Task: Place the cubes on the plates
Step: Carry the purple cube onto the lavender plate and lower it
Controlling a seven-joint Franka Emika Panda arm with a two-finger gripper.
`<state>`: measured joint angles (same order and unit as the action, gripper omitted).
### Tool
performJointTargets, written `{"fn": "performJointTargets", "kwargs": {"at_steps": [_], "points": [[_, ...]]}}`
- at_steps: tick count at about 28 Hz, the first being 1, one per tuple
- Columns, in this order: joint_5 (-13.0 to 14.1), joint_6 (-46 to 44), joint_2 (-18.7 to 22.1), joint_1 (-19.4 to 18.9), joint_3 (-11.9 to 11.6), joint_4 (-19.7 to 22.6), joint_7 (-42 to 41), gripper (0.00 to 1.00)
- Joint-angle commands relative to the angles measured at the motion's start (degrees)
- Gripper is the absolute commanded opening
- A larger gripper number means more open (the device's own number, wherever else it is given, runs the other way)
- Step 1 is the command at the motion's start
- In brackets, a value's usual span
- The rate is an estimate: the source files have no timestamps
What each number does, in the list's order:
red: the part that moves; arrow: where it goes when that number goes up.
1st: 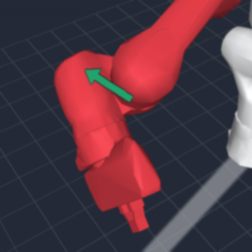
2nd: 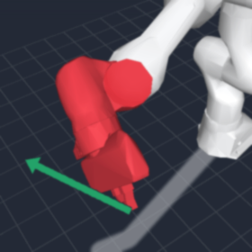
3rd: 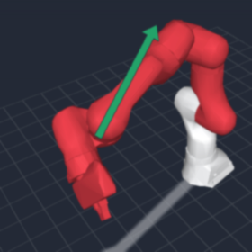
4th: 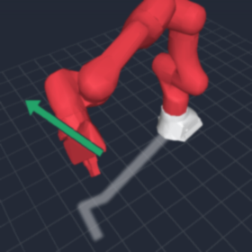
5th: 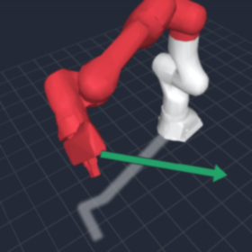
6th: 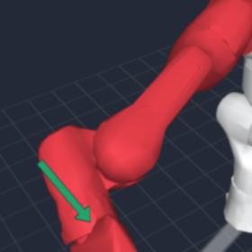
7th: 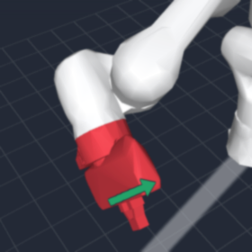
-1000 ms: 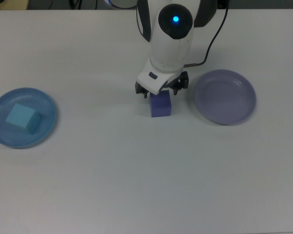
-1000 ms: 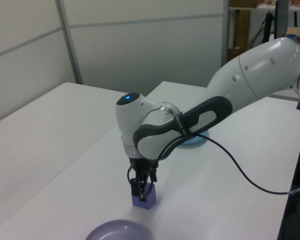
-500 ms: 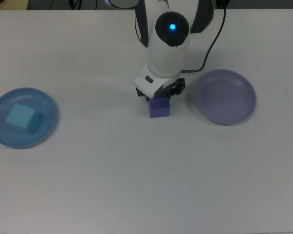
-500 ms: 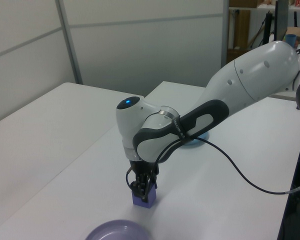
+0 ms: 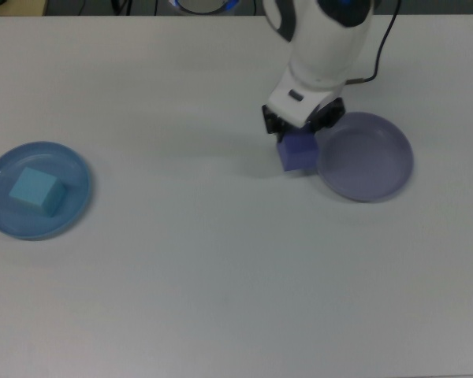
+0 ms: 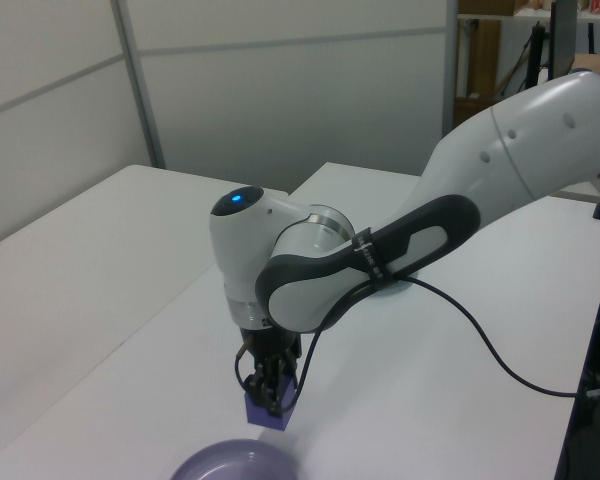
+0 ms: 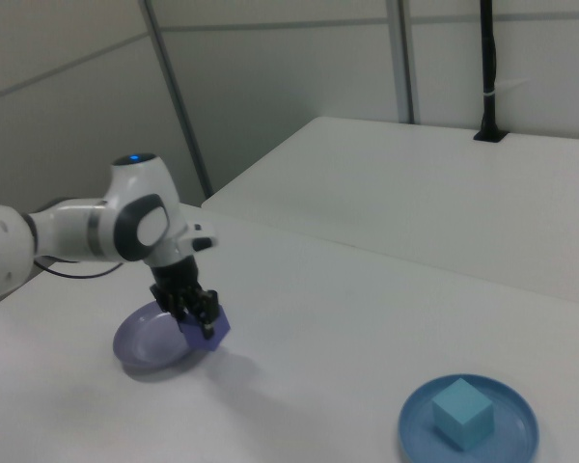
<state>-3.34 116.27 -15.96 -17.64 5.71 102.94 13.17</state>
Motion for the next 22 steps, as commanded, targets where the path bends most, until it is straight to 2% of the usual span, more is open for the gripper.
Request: {"fn": "performJointTargets", "kwargs": {"at_steps": [1, 6, 7, 9, 13, 16, 18, 20, 21, 22], "points": [[0.3, -1.7, 0.6, -4.5, -0.7, -1.5, 4.0, 0.31], [-0.5, -1.1, -2.1, -9.2, -0.7, -4.8, 5.4, 0.32], [-0.8, -1.2, -3.5, -9.8, -0.7, -7.0, 6.3, 0.32], [-1.0, -1.3, -4.3, -9.9, -0.7, -8.1, 7.4, 0.35], [-1.9, -1.3, -4.5, -10.2, -0.7, -8.1, 7.8, 0.53], [-2.1, -1.7, -4.8, -10.8, -0.7, -8.1, 7.7, 0.72], [-2.1, -1.8, -4.8, -10.8, -0.7, -7.8, 7.6, 0.75], [-2.1, -2.4, -4.8, -10.8, -0.7, -7.8, 7.7, 0.87], [-2.1, -2.6, -4.8, -10.8, -0.7, -7.8, 7.7, 0.96], [-2.1, -3.1, -4.7, -10.8, -0.7, -7.8, 7.7, 1.0]]}}
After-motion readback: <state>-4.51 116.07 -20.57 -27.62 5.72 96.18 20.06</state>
